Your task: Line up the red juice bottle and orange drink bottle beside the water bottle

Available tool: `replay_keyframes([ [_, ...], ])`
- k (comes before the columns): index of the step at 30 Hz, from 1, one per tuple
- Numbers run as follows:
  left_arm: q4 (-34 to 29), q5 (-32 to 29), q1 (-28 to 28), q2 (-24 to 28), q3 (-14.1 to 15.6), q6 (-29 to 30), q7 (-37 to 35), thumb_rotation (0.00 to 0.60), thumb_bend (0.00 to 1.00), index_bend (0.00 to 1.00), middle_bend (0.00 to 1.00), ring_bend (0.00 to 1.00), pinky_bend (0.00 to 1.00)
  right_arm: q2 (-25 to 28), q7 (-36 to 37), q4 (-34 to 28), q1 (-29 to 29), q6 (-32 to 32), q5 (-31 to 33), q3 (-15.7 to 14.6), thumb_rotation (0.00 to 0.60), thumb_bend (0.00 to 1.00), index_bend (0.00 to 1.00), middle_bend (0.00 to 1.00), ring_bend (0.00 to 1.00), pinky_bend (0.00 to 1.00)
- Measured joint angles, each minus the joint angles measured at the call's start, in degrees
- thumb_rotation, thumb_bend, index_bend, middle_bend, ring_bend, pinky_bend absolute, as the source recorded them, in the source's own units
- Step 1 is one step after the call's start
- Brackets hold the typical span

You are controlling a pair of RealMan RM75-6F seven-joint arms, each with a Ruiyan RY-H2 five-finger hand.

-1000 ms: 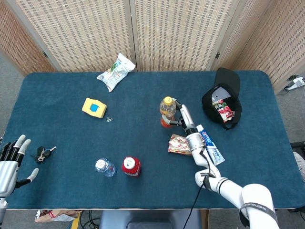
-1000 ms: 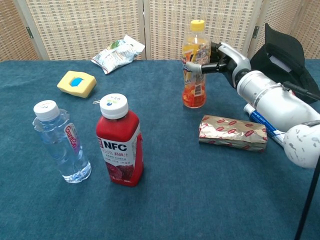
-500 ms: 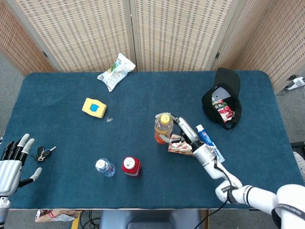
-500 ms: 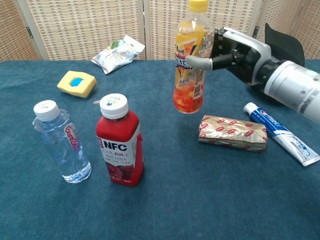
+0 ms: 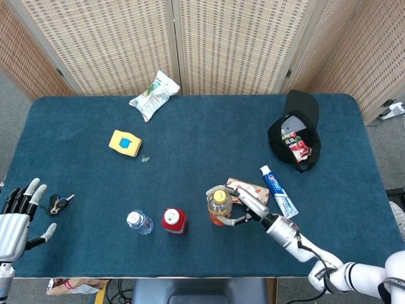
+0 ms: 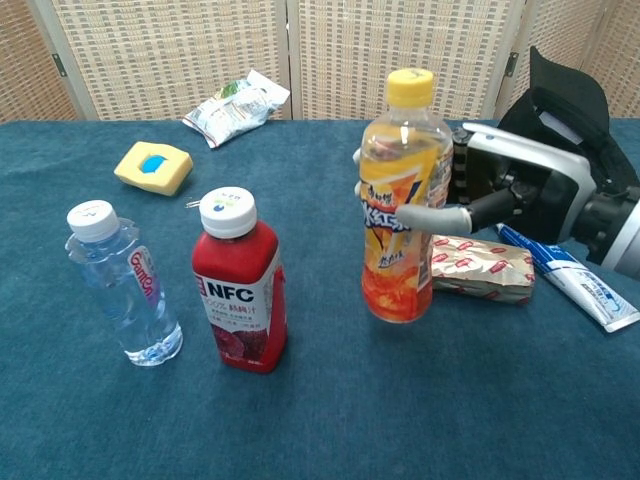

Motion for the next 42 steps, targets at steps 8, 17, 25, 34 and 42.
replay_keyframes([
  [8,0.58,-0.17,0.32,-0.10,0.14,0.20,-0.56,0.600,0.24,0.00,0.00,0.00,0.02,-2.94,0.06,3.71,-0.19,0.87,-1.28,-2.12,0.600,0.45,0.49,0.40,0.37,0.37],
  [17,1.16,-0.02,0.17,-0.34,0.14,-0.02,-1.01,0.600,0.24,0.00,0.00,0.00,0.02,-5.58,0.29,6.66,0.26,1.29,-1.44,-2.81,0.600,0.44,0.46,0.38,0.35,0.37],
  [25,1.56,-0.33,0.18,-0.49,0.18,-0.31,-1.25,0.600,0.24,0.00,0.00,0.00,0.02,-6.19,0.26,7.30,0.72,1.03,-1.06,-3.10,0.600,0.31,0.42,0.34,0.32,0.37],
  [34,2.03,-0.35,0.18,-0.74,0.24,-0.42,-1.64,0.600,0.24,0.00,0.00,0.00,0.02,-6.53,0.40,7.55,0.84,1.13,-0.61,-3.28,0.600,0.11,0.34,0.29,0.26,0.32],
  [42,2.20,-0.38,0.05,-0.81,0.13,-0.55,-1.75,0.600,0.24,0.00,0.00,0.00,0.02,-5.39,-0.40,7.13,0.95,1.79,-1.09,-3.73,0.600,0.04,0.10,0.15,0.15,0.22],
])
